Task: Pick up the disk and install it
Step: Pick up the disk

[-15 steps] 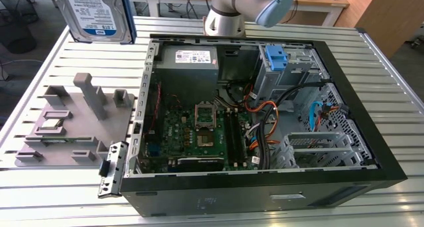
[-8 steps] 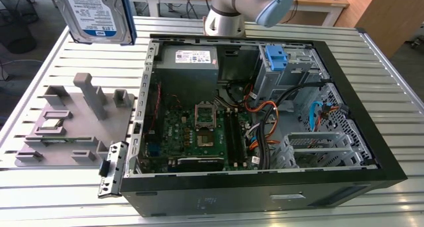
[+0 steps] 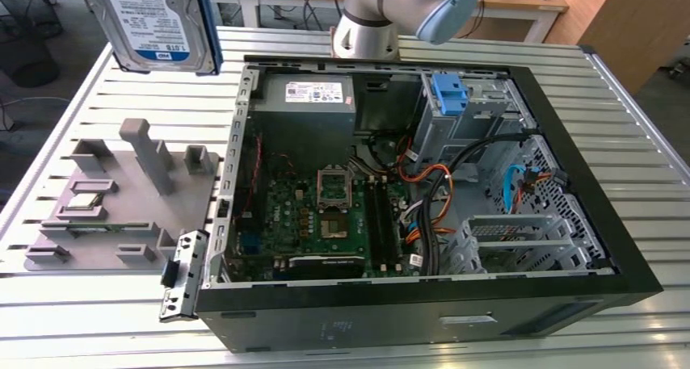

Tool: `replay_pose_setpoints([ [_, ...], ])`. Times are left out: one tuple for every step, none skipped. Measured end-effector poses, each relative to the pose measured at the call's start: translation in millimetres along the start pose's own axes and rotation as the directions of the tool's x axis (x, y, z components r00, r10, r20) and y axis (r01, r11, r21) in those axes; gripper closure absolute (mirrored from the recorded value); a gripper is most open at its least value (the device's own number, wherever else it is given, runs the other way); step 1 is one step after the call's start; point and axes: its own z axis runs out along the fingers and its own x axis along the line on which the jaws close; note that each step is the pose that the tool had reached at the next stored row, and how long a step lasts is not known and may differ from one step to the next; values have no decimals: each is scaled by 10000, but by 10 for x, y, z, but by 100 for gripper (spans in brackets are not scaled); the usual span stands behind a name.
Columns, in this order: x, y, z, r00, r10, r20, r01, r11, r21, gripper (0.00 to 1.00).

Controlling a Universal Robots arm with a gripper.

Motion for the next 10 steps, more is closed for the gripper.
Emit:
replay_pose_setpoints([
  [2,-1,1,10000,0,0,0,10000,0,65],
  [5,-1,1,10000,0,0,0,10000,-1,65],
  [7,-2,2,10000,0,0,0,10000,0,65],
  [10,-3,4,10000,0,1,0,10000,0,65],
  [13,-4,4,10000,0,0,0,10000,0,65],
  [15,-4,5,10000,0,0,0,10000,0,65],
  [18,-5,6,10000,1,0,-1,10000,0,65],
  [21,-6,7,10000,1,1,-1,10000,0,65],
  [23,-7,7,10000,0,0,0,10000,0,65],
  [26,-8,8,10000,0,0,0,10000,0,65],
])
